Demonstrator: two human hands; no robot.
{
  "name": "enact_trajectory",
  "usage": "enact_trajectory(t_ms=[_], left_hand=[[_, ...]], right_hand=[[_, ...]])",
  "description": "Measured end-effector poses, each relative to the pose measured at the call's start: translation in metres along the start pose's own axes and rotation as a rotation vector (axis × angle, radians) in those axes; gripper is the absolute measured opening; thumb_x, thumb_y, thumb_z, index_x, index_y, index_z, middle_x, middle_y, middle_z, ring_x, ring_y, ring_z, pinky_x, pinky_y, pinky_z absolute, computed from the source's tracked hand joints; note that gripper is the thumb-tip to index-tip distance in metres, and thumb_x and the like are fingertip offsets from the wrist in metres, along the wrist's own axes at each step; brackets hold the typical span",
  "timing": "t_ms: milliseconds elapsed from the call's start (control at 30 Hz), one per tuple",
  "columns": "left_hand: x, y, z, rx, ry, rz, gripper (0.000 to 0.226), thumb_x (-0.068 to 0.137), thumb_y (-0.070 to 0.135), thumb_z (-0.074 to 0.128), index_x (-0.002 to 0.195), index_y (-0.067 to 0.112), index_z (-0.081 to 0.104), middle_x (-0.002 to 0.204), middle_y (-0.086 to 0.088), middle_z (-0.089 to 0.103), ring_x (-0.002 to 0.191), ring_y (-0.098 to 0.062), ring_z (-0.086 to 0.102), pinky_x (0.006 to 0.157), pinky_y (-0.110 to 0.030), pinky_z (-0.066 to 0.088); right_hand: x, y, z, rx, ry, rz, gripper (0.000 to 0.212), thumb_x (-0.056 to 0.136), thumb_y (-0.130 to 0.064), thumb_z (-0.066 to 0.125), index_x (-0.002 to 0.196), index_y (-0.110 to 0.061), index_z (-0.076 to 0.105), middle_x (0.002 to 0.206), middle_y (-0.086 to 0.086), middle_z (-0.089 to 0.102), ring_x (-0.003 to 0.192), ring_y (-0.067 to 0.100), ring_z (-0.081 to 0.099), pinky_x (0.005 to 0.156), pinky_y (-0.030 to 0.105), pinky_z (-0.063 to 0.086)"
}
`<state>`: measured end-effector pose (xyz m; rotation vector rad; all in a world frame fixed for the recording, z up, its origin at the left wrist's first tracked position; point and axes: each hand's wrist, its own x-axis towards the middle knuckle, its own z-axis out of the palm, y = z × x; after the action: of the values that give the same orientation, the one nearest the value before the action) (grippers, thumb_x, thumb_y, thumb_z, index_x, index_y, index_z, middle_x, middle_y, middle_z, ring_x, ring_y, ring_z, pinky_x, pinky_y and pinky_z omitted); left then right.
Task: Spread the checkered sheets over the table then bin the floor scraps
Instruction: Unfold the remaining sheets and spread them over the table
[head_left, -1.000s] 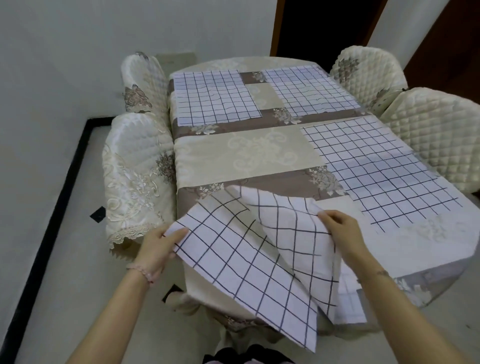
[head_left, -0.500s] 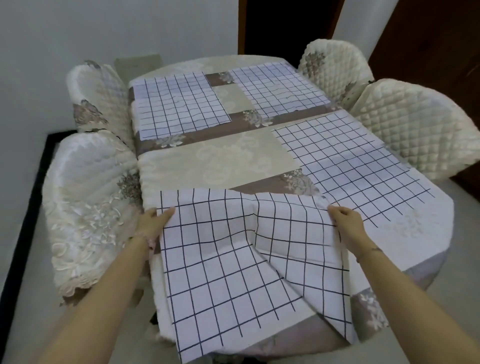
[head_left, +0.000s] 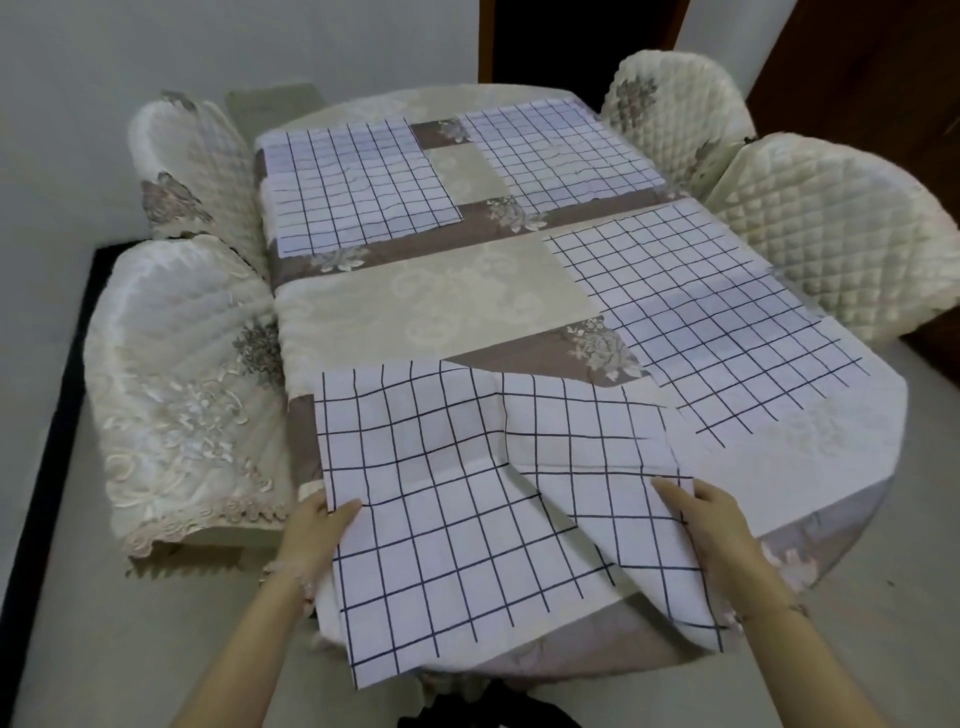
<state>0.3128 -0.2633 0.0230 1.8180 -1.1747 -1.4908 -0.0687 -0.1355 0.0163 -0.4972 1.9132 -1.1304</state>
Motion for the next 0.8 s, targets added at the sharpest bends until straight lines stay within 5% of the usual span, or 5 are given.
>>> enact_trajectory(t_ms=[167, 267, 367, 467, 800], left_hand=[[-0.018, 0.021, -0.025, 0.013, 0.157, 0.148, 0.019, 0.091, 0.01, 0.058, 0.105, -0.001, 0.062, 0.108, -0.018, 0.066, 0.099, -0.031, 0.063, 0.086, -0.041, 0.052], [-0.032, 0.026, -0.053, -0.013, 0.257, 0.181, 0.041, 0.091, 0.018, 0.059, 0.127, 0.0, 0.053, 0.13, -0.016, 0.057, 0.116, -0.032, 0.056, 0.096, -0.039, 0.047], [-0.052, 0.025, -0.083, -0.112, 0.31, 0.266, 0.02, 0.091, 0.015, 0.058, 0.109, 0.009, 0.063, 0.115, -0.015, 0.066, 0.103, -0.028, 0.063, 0.076, -0.027, 0.051], [-0.08, 0.018, -0.115, -0.193, 0.395, 0.299, 0.022, 0.09, 0.02, 0.06, 0.11, 0.016, 0.065, 0.111, -0.006, 0.069, 0.105, -0.022, 0.064, 0.092, -0.04, 0.05], [-0.174, -0.096, -0.252, -0.39, 0.788, 0.172, 0.01, 0.089, 0.024, 0.06, 0.094, 0.024, 0.068, 0.102, -0.007, 0.07, 0.095, -0.026, 0.065, 0.086, -0.042, 0.052]], right_hand=[[-0.015, -0.026, -0.002, -0.053, 0.081, -0.153, 0.027, 0.086, -0.023, 0.064, 0.061, -0.014, 0.059, 0.049, -0.007, 0.065, 0.047, 0.007, 0.06, 0.039, 0.016, 0.043], [-0.022, -0.045, 0.001, -0.053, 0.055, -0.226, 0.025, 0.087, -0.023, 0.064, 0.068, -0.006, 0.058, 0.065, 0.005, 0.063, 0.061, 0.021, 0.058, 0.053, 0.026, 0.044], [-0.027, -0.061, 0.017, -0.017, -0.02, -0.272, 0.011, 0.087, -0.021, 0.063, 0.079, -0.014, 0.066, 0.078, 0.006, 0.068, 0.07, 0.02, 0.062, 0.059, 0.029, 0.048], [-0.033, -0.076, 0.044, 0.006, -0.097, -0.323, 0.022, 0.086, -0.025, 0.064, 0.081, -0.004, 0.061, 0.075, 0.008, 0.06, 0.068, 0.021, 0.054, 0.06, 0.03, 0.043], [-0.122, -0.088, 0.208, -0.109, -0.461, -0.454, 0.009, 0.088, -0.02, 0.062, 0.088, -0.016, 0.069, 0.082, 0.001, 0.073, 0.074, 0.018, 0.066, 0.06, 0.029, 0.048]])
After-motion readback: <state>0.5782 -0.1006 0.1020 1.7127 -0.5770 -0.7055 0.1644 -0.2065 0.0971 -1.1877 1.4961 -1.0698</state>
